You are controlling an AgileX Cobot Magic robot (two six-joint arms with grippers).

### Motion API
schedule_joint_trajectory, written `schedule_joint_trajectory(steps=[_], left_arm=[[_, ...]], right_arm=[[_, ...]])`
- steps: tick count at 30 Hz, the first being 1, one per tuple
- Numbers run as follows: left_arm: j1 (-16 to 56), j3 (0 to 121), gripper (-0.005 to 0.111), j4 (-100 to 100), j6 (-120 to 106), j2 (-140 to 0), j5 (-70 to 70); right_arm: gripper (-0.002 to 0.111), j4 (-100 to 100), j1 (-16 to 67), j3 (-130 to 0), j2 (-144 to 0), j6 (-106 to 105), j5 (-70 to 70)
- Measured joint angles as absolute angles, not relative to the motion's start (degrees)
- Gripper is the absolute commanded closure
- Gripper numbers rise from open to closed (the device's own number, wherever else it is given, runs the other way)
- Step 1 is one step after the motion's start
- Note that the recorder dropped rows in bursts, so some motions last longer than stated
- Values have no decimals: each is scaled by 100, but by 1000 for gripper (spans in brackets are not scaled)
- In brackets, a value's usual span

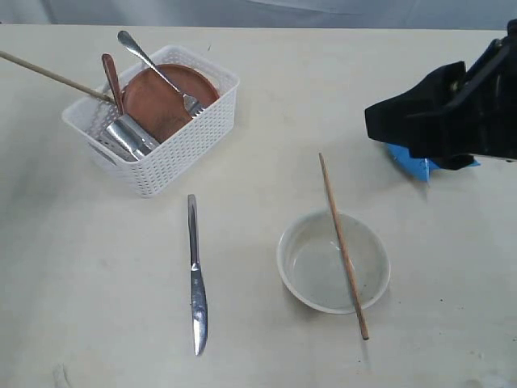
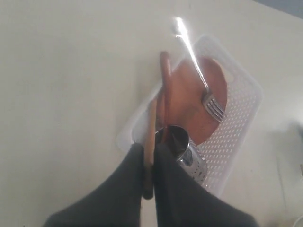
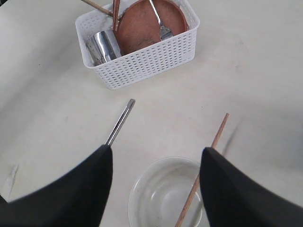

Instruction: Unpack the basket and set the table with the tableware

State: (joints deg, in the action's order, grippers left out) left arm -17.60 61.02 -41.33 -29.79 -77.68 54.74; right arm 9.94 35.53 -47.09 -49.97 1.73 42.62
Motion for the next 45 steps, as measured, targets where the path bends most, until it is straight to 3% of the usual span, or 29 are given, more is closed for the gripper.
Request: schedule_joint_trajectory(steps=[38,41,45], left_arm=[[-1751,8416,107,-3884,-2944,-7768,6954],[-1474,8416,107,-3936,-2996,-7768,6964],[-597,8416,107,-4006,-3094,-7836,6968]], right_arm=[[55,591,3553,-4709,-4997,173,4429],[55,72,3553,-4709,-4997,329,4582],[55,-844,3553,-4974,-4997,781,4999]])
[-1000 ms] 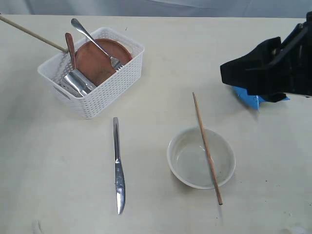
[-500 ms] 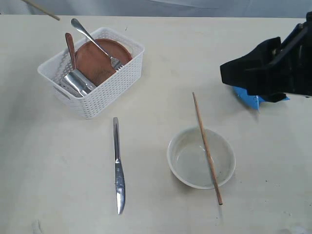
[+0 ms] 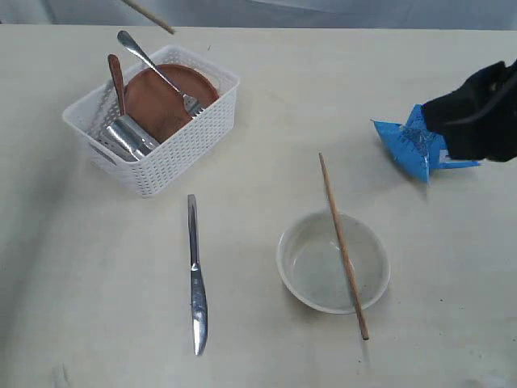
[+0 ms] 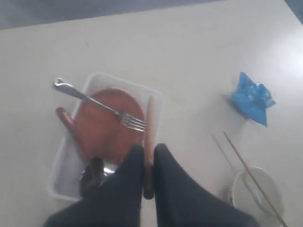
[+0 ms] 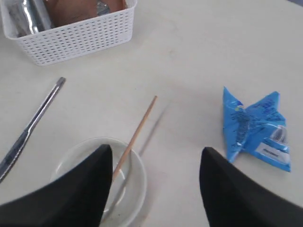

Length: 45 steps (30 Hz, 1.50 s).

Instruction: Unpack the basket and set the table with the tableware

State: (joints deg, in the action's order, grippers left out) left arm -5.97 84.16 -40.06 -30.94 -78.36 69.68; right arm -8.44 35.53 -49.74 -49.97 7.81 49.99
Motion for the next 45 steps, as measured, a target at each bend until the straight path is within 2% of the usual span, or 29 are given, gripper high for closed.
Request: schedule_joint_trajectory(steps=[8,15,18,20,23,34,45], left_arm=[[740,8425,107,-4720,-3188,-8866,6982],[1284,8425,107,-4764,-3188,-9331,6982],[1458,8425,107,-4981,-3188,-9473,6982],[1539,8425,107,-5106,-3188,-9554,6982],[1617,8425,107,-5229,-3188,-9644,6970],[1640,8425,107,-5580,-3062,-9738,6981],[1640,8425,107,-5635,-2953,-9738,6981]], right_arm=[[55,-1198,3553,-5323,-5007,747,5567],[55,151,3553,-5307,-5032,-657,5542],[49,576,3553,-5201,-5101,-1298,5369],[43,760,3553,-5092,-5159,-1704,5215],[39,885,3553,-4896,-5292,-2181,4916],[39,915,3553,-4128,-6010,-3726,2806],[42,635,3553,-4105,-7319,-3894,1326]])
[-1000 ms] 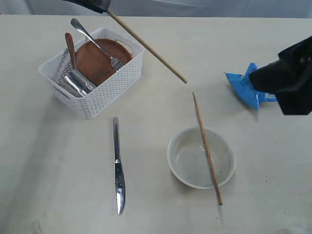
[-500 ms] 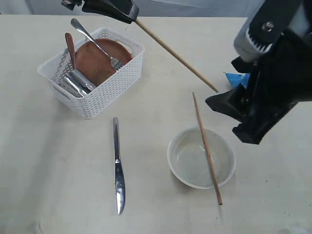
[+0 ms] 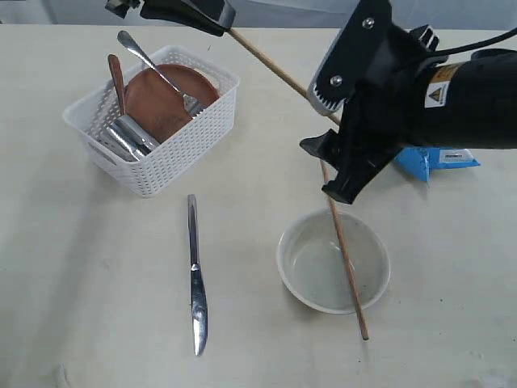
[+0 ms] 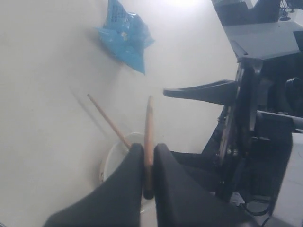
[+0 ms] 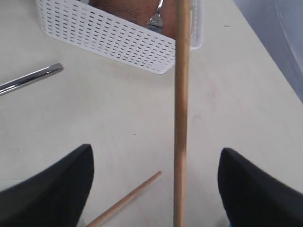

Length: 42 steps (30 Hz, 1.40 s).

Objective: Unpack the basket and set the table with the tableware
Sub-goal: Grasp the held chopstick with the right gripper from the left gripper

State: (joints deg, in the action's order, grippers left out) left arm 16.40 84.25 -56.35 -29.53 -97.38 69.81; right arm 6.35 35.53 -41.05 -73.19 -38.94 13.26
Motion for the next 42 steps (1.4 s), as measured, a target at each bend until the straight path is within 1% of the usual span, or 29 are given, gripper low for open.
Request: schedule_joint_trajectory(steps=[4,7,10,14,17,19,21,24,26,28,36,38,41,42], left_arm=[[1640,8425,107,-5635,-2953,-9738,6981],[1640,8425,107,-5635,-2926,-9738,6981],[1640,8425,107,-5635,-2926,-9738,6981],[1640,8425,107,-5635,-2915,-9738,6981],[1640,8425,106,-5635,-2915,-9738,6981],[1640,8425,100,-5635,-2915,-9738,6981],[1640,8425,88,-5663,-2915,-9738,6970],[1640,8425,65,-5677,-2907,-9738,6980],[1640,8425,55,-5677,-2907,-9738,6980],[1640,8425,49,-5677,-2907,-9738,6980],[1640,8492,49,-5677,-2918,-9741,6980],[1640,8653,51,-5677,-2978,-9751,6980],[1536,8957,60,-5677,-3080,-9763,6980],[1477,9053,67,-5677,-3105,-9763,6980]], right_arm=[[46,635,3553,-4090,-7619,-3872,910],[55,635,3553,-4090,-7775,-3859,738],[75,635,3553,-4090,-7905,-3843,693],[108,635,3553,-4090,-7954,-3735,653],[109,635,3553,-4090,-7954,-3711,643],[109,635,3553,-4090,-7954,-3610,643],[109,635,3553,-4090,-7954,-3543,643],[109,635,3553,-4103,-7954,-3345,748],[109,635,3553,-4183,-7954,-3204,909],[109,635,3553,-4300,-7954,-3001,1104],[109,635,3553,-4723,-7954,-2126,2089],[109,635,3553,-4896,-7954,-1794,2533],[109,635,3542,-5218,-7954,-1088,3330],[109,635,3512,-5323,-7954,-897,3549]])
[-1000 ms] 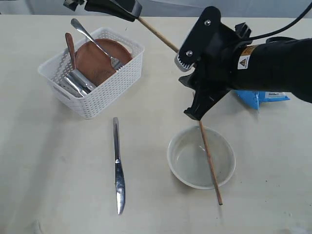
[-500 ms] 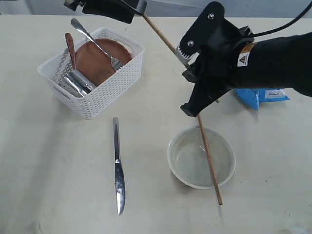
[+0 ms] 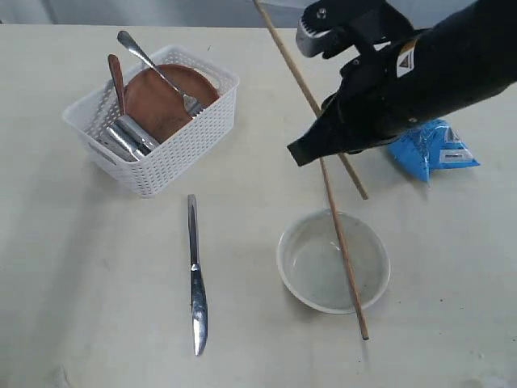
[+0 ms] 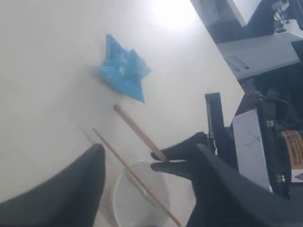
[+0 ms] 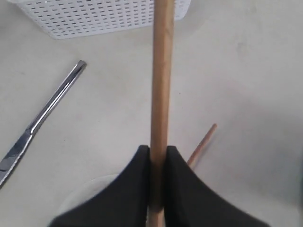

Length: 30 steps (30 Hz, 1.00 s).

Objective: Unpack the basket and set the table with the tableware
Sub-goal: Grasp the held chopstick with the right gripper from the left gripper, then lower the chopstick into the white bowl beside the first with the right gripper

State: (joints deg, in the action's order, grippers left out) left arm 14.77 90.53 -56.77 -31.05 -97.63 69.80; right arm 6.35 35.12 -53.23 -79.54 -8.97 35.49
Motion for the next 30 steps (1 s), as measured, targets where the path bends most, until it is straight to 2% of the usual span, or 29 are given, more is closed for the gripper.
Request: schedule_joint_trajectory(steps=[5,10,17,24,30], left_arm=[[926,9468,105,-5663,-3135,-9725,6970],[379,9481,106,-5418,-3361,-9414,6959],[55,8732,106,-5444,-3733,-8630,6681],[55,7969,106,-5933,-4087,-8403,6253],[55,7810,106,-6060,-4175,-8403,6191]], right_arm=[[109,635,3151,-5738,-7890,-122,4703],[109,635,2913,-5506,-7541,484,5359],[109,1601,2926,-4505,-7076,946,5199],[109,1835,3600,-4207,-7077,1574,4552],[109,1481,4076,-4207,-7307,2214,4374]])
